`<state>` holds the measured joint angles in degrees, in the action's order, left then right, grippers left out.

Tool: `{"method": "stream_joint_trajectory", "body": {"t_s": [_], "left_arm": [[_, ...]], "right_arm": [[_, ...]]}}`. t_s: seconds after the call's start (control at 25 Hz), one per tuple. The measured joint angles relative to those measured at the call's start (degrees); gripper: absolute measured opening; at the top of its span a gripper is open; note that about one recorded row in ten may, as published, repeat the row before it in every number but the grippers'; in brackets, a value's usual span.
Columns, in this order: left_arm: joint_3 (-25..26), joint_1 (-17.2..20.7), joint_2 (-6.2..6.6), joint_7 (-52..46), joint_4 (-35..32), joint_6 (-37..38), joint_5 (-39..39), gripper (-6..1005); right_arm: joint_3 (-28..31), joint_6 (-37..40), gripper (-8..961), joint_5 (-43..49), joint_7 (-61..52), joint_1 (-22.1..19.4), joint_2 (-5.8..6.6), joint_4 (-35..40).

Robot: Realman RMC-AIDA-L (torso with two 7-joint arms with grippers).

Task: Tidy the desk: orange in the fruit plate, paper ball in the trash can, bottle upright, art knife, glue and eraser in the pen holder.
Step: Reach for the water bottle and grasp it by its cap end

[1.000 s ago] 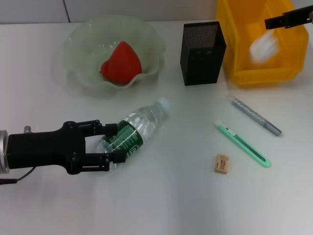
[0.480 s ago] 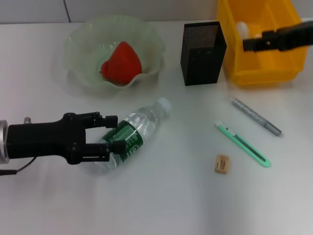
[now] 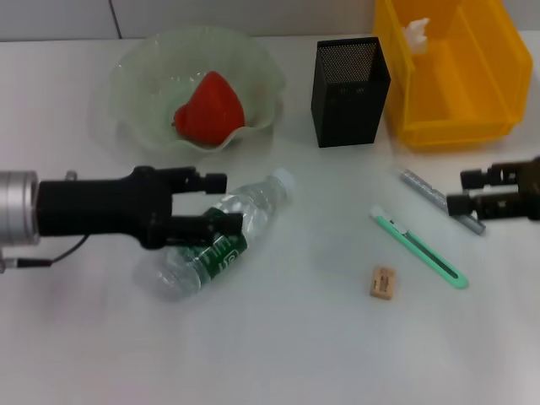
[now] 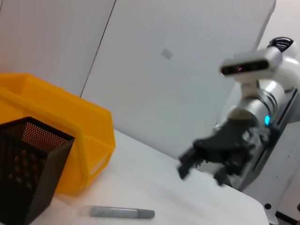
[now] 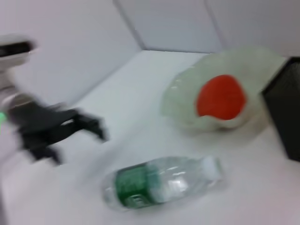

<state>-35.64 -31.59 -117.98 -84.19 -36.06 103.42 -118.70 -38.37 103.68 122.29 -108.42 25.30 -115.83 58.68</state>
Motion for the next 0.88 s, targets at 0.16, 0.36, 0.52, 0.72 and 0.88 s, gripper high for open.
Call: {"method": "stream_joint_trajectory", "body": {"t_s": [0.16, 0.36, 0.52, 0.72, 0.88], "left_arm": [[-1.23, -3.37, -0.32, -5.83, -1.28, -3.05, -0.33, 784], [-10.25, -6.21, -0.52, -18.44, -7.86, -10.45, -0.43, 784], [-19.96, -8.3, -0.59, -31.86, -13.6, -16.91, -0.43, 783], [-31.76, -13.46, -0.76, -48.93, -18.79, -23.06, -5.28, 783], [-37.01, -16.65, -0.99, -54.29, -19.1, -25.02, -8.63, 783]], "right_arm": [[3.71, 3.68, 718, -0.1, 10.98, -0.78, 0.11, -7.12], [3.92, 3.48, 718, 0.14, 16.76, -1.62, -0.01, -12.72], [4.56, 2.66, 719, 0.04, 19.33, -2.12, 0.12, -15.42], [5.23, 1.18, 718, -0.04, 19.51, -2.42, -0.11, -15.62], [5.83, 1.03, 717, -0.07, 19.62, -2.48, -0.18, -15.7]]}}
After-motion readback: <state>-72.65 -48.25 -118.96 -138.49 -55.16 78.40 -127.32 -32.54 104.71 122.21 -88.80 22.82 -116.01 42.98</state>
